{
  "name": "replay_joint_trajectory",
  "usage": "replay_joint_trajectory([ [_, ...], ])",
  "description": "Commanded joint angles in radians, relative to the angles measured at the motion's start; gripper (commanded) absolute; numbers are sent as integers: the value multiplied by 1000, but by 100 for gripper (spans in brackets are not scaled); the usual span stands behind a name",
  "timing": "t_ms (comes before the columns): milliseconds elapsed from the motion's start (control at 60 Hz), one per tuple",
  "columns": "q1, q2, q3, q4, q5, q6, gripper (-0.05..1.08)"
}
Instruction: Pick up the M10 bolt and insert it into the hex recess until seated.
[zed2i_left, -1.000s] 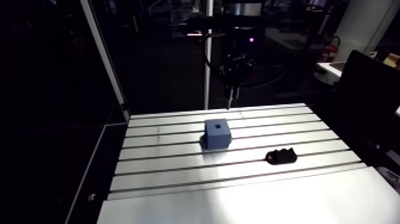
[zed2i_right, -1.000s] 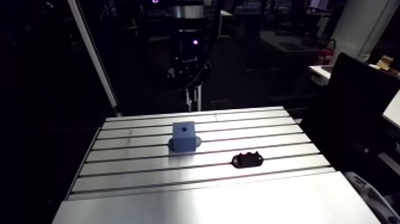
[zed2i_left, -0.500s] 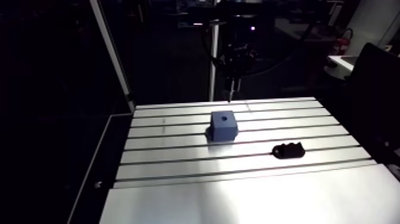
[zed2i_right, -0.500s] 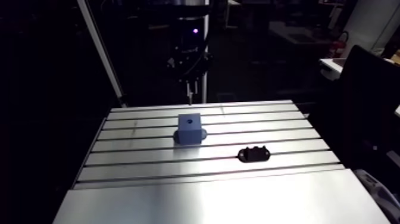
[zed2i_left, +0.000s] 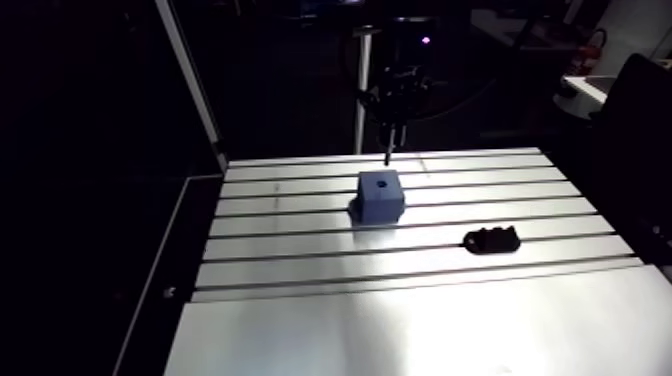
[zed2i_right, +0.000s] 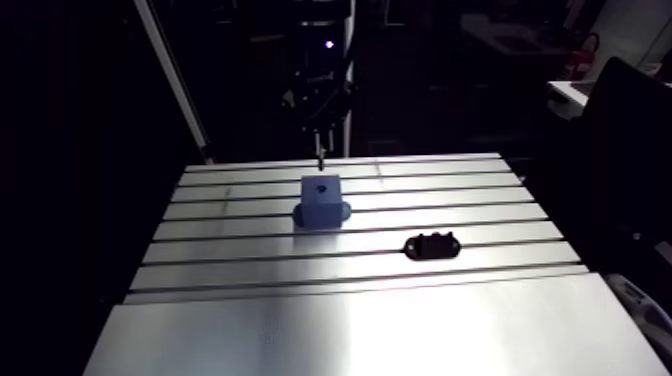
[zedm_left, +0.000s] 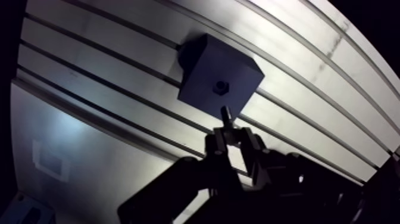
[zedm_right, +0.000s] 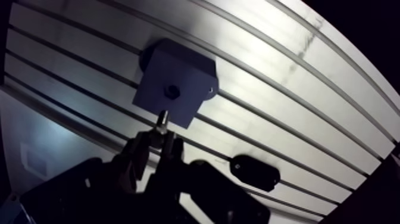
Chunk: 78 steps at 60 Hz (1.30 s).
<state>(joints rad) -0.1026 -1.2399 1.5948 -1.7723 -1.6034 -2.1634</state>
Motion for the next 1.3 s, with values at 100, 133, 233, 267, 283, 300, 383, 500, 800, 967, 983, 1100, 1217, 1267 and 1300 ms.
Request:
replay_joint_trajectory([
  [100, 6, 26, -5, -5, 1, 8, 104],
  [133, 6, 26, -5, -5, 1, 13, 104],
  [233, 6, 26, -2, -5, 1, 21, 104],
  [267, 6, 26, -1, -5, 3, 21, 104],
  [283, 5, 26, 2, -6, 3, 21, 104],
  [300, 5, 26, 2, -6, 3, 21, 104],
  [383, 5, 27, 7, -8, 3, 23, 104],
  [500, 6, 29, 13, -27, 1, 21, 104],
  [800, 6, 38, 18, -40, 1, 23, 104],
  [967, 7, 41, 17, -45, 1, 23, 104],
  [983, 7, 41, 17, -45, 1, 23, 104],
  [1100, 9, 45, 18, -46, 3, 23, 104],
  [1217, 9, 53, 18, -46, 3, 24, 104],
  [1267, 9, 53, 20, -46, 3, 25, 104],
  [1300, 9, 53, 20, -46, 3, 26, 104],
])
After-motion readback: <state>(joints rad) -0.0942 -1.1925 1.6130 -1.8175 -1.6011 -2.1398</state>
